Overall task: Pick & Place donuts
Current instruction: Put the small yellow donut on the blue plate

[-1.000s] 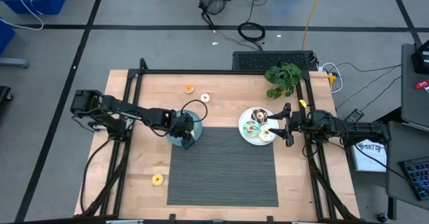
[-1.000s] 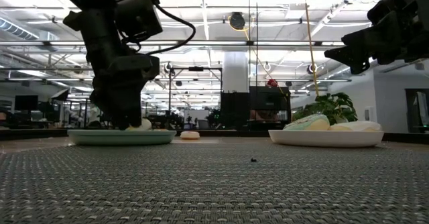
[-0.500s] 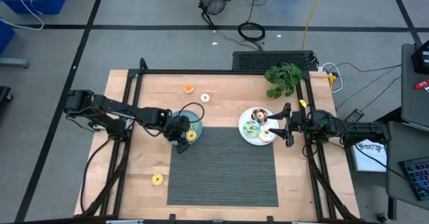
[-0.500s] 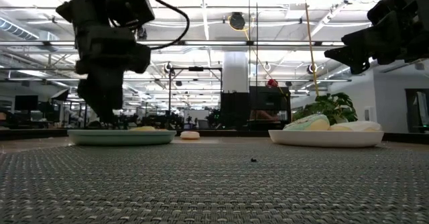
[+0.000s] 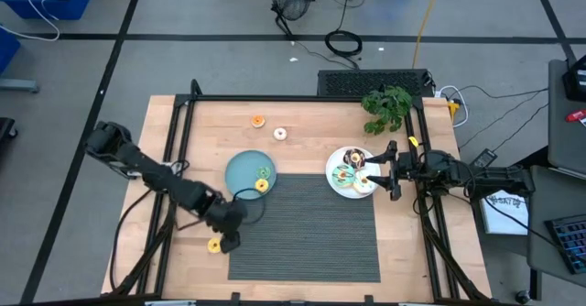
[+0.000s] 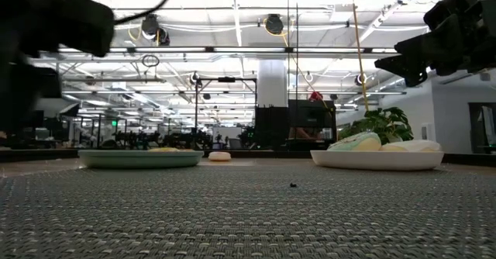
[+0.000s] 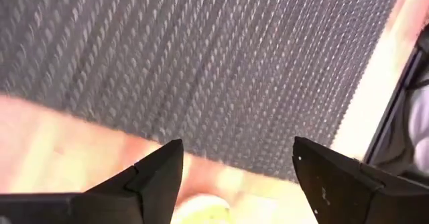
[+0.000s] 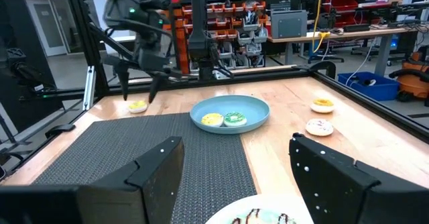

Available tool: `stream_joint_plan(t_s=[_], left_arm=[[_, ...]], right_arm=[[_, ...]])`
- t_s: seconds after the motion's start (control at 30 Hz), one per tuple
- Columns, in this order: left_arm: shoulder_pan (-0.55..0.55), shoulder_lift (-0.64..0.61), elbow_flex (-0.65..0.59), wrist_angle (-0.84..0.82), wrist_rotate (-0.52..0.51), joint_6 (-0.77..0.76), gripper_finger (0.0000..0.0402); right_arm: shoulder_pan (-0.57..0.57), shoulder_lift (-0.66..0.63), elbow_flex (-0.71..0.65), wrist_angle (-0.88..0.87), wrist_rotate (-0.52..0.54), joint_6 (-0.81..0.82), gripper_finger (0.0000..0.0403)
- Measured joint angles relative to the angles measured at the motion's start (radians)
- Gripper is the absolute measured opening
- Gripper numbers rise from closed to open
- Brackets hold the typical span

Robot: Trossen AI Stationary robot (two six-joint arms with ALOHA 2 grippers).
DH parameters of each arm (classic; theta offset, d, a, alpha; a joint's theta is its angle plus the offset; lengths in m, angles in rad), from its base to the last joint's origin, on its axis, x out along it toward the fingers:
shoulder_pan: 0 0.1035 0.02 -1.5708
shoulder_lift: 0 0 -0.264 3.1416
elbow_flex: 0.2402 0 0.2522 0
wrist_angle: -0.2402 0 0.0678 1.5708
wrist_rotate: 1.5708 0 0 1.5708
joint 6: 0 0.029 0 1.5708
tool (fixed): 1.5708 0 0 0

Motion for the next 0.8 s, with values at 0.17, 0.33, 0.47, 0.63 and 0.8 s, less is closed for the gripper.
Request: stream_joint_plan(t_s=[0.17,0.33,0.47,0.63,0.8], left_arm=[[-0.134,0.0,0.0,0.006,-0.086,-0.227,0.0273],[-0.217,0.0,0.0,-0.033,-0.116,-0.383,0.0256],[-0.245,0.0,0.0,-0.091,-0.115,-0.441,0.0237],[-0.259,0.0,0.0,-0.083,-0.109,-0.447,0.0212],[-0.289,0.0,0.0,-0.001,-0.114,-0.472,0.019]], right_arm=[[0.0,0.0,0.0,0.002,0.0,0.0,0.0251],[0.0,0.0,0.0,0.001,0.0,0.0,0.0251],[0.0,0.0,0.0,0.001,0.0,0.0,0.0251],[0.0,0.0,0.0,0.001,0.0,0.0,0.0251],[0.0,0.0,0.0,0.0,0.0,0.0,0.0251]])
